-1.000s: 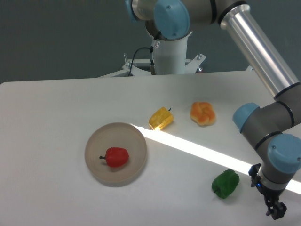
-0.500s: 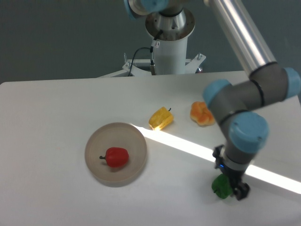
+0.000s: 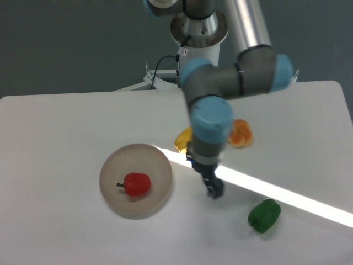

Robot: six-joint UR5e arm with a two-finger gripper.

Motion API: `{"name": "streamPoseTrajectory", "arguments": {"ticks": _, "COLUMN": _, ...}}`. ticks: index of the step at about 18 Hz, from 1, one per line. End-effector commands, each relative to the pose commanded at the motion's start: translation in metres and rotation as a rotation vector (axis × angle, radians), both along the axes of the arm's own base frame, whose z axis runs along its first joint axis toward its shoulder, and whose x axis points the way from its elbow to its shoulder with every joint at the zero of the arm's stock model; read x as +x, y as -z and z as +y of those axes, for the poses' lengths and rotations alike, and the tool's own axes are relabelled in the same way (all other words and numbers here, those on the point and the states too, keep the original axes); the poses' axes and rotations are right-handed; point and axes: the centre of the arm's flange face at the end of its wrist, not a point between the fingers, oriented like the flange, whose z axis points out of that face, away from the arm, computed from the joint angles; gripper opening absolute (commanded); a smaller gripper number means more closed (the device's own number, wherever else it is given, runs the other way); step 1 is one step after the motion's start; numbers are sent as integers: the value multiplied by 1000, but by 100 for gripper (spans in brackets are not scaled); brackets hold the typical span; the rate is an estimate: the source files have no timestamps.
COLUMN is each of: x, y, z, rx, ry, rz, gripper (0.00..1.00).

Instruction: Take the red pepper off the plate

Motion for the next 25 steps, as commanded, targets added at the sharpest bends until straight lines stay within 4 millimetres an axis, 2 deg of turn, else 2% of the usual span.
{"name": "streamPoseTrajectory", "arguments": {"ticks": 1, "x": 11, "y": 4, "z": 3, "rx": 12, "ry": 15, "rz": 9, "gripper": 100}}
{"name": "streamPoseTrajectory", "arguments": {"ticks": 2, "x": 31, "y": 8, "z": 11, "rx": 25, "ry": 55, "rz": 21, "gripper": 100}}
{"name": "streamPoseTrajectory", "arguments": {"ticks": 3, "x": 39, "y": 12, "z": 15, "rx": 23, "ry": 75, "rz": 22, "gripper": 100}}
{"name": "streamPoseTrajectory", "arguments": {"ticks": 8, "x": 71, "y": 18, "z": 30, "rx": 19, "ry": 130, "rz": 18, "gripper": 100}}
{"name": "streamPoseTrajectory", "arguments": {"ticks": 10, "x": 81, "y": 27, "z": 38, "rx": 14, "ry": 177, "rz": 19, "gripper": 100}}
{"name": "streamPoseTrajectory", "arguments": {"ticks": 14, "x": 82, "y": 45, "z": 47, "rx": 25, "ry": 183, "rz": 28, "gripper": 100}}
{"name": "streamPoseTrajectory", "arguments": {"ticks": 25, "x": 83, "y": 64, "z": 48, "rx": 4, "ry": 162, "rz": 8, "gripper": 100}}
